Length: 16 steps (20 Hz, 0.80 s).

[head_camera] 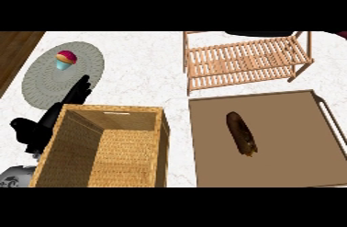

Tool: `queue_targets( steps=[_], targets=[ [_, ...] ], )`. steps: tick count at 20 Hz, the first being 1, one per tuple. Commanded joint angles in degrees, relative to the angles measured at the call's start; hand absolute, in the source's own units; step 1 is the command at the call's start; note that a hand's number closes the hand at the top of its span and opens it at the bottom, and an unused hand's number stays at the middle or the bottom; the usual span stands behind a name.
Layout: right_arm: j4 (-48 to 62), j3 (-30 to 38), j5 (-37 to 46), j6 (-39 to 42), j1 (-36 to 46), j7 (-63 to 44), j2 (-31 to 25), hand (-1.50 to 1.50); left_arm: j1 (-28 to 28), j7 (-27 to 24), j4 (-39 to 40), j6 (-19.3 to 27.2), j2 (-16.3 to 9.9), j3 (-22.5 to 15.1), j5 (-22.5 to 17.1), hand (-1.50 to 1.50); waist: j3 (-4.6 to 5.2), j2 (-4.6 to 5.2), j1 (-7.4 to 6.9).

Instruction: Pick the pear from the tray and place it in the tiered shelf

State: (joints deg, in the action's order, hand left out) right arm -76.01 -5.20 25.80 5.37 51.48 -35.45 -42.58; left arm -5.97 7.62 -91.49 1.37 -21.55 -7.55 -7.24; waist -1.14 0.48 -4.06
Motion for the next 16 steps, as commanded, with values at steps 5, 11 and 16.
queue_targets(
  steps=[5,11,16],
  targets=[
    [17.0,-4.2,4.2,-1.2,8.5,5.0,7.6,1.50,3.2,0.2,5.6,-1.4,2.4,-4.0,2.2,0.00,1.23,1.14,-0.33],
    [25.8,-2.4,0.3,0.8,10.0,10.9,12.5,1.50,3.2,-0.2,6.9,-0.5,4.0,-4.3,3.4,0.00,1.15,1.07,1.16],
    [30.6,12.6,-15.1,-3.7,10.6,9.7,20.6,-1.50,1.7,2.8,4.0,-1.2,2.4,-2.4,2.0,0.00,0.91,1.25,1.21]
  ],
)
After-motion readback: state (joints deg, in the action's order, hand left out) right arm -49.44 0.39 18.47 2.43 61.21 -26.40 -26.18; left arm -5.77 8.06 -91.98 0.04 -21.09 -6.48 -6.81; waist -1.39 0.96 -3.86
